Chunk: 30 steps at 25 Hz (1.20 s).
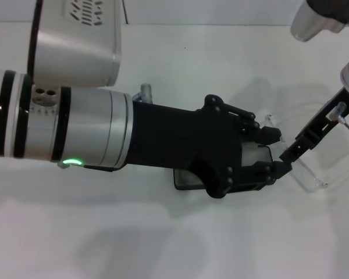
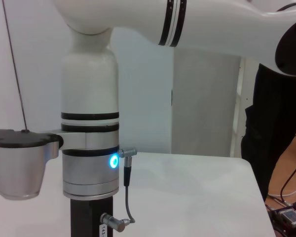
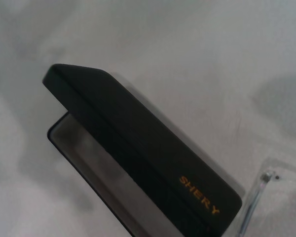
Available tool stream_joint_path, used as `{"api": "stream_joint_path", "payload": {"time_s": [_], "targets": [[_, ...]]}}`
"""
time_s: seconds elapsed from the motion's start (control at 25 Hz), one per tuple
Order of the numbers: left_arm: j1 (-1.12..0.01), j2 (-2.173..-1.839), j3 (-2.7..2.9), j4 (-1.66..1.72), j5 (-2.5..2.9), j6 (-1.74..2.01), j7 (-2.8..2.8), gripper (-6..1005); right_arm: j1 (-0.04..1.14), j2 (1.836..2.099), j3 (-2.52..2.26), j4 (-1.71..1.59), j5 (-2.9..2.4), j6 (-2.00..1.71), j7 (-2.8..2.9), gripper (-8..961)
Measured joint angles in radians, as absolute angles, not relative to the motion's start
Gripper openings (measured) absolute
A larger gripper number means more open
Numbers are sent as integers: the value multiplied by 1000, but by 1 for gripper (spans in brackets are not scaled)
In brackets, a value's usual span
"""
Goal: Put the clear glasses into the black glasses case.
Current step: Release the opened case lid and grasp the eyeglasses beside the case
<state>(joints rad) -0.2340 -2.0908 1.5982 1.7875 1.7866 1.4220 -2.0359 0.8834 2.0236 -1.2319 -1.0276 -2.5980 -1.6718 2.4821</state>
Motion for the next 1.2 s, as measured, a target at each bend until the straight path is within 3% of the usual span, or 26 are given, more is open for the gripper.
{"api": "stream_joint_path", "payload": {"time_s": [0.2, 0.4, 1.2], "targets": [[-233, -2091, 1600, 1769, 1786, 1422, -2034, 398, 882, 2025, -1247, -977, -2594, -1631, 2483, 624], [-233, -2091, 1604, 1753, 1787, 1423, -2021, 398, 885, 2024, -1254, -944, -2597, -1609, 2483, 455], [-226, -2091, 1603, 1731, 1786, 1431, -2013, 396, 878, 2022, -1263, -916, -2594, -1538, 2473, 319]]}}
